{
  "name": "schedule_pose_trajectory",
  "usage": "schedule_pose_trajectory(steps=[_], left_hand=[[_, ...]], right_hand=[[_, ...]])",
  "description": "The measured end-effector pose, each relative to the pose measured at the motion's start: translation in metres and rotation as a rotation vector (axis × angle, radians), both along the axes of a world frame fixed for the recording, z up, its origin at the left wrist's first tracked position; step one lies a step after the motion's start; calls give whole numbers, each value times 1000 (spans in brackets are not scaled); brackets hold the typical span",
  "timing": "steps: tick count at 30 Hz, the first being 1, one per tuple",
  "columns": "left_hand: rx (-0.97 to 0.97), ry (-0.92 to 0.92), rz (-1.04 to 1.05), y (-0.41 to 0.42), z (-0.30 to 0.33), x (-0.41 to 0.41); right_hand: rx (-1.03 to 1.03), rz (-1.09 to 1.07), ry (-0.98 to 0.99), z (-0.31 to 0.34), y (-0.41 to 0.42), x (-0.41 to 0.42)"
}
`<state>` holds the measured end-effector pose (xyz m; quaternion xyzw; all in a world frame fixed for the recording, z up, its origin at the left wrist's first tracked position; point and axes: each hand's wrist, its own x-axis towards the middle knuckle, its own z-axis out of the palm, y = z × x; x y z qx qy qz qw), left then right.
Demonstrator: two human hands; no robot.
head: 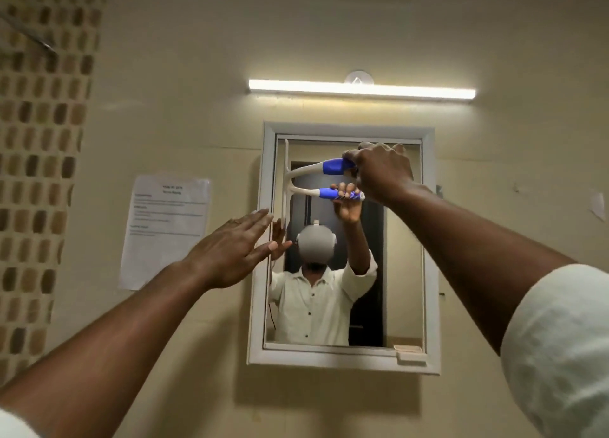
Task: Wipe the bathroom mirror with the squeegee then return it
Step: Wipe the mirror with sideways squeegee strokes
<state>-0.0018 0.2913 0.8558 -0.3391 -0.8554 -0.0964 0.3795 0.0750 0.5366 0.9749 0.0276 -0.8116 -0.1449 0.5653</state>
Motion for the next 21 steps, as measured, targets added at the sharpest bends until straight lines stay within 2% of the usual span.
schedule_pose_trajectory(steps=[10, 21], left_hand=[[3, -42, 108, -21, 3, -27], [-15, -43, 72, 5, 0, -48]], right_hand=[[-26, 104, 3, 1, 9, -37], [-37, 134, -64, 2, 28, -50]])
